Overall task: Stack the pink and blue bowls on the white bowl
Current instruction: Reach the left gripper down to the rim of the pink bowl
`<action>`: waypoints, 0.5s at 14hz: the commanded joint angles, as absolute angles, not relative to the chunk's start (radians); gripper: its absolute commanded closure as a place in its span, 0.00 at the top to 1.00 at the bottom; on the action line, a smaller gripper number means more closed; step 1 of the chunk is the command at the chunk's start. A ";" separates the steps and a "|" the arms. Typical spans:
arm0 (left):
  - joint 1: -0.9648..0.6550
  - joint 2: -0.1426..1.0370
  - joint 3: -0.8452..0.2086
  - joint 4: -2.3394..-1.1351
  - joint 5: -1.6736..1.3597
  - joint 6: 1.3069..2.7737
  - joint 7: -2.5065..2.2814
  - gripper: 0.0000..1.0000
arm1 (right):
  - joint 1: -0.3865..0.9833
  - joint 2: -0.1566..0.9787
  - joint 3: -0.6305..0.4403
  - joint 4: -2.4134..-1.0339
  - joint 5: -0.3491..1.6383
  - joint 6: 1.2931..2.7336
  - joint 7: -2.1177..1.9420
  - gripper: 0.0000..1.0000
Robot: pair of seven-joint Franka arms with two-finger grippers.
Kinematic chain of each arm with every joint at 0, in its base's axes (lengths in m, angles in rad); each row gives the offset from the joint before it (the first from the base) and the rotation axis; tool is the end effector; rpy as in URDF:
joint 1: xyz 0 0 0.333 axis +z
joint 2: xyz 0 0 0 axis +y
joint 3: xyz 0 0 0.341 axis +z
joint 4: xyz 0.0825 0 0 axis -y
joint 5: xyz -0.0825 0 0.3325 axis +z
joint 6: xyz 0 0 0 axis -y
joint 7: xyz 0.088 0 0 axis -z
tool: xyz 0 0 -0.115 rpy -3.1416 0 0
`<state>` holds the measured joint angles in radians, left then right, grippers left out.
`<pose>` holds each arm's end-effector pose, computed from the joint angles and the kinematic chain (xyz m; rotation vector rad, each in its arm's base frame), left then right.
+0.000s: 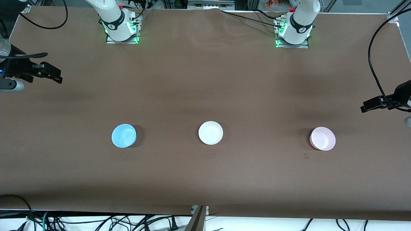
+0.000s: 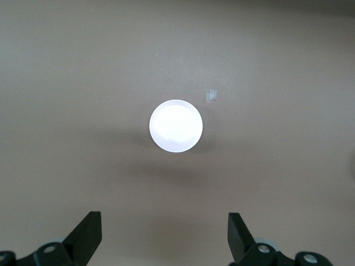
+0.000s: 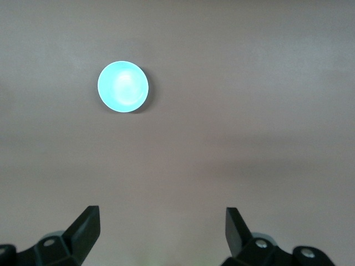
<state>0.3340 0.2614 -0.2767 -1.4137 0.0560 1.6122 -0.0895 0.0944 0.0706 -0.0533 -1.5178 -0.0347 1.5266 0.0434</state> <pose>0.5826 0.0619 0.5729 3.1175 0.2343 -0.0834 0.5206 0.0184 0.6239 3.0992 -0.0043 -0.0930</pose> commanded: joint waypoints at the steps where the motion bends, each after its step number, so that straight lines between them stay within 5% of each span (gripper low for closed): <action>1: 0.333 0.275 -0.272 -1.384 0.044 1.627 -0.074 1.00 | 0.087 0.072 -0.052 -1.503 -0.015 1.516 0.054 1.00; 7: 0.334 0.320 -0.272 -1.384 0.087 1.638 -0.072 1.00 | 0.087 0.072 -0.052 -1.503 -0.015 1.517 0.054 1.00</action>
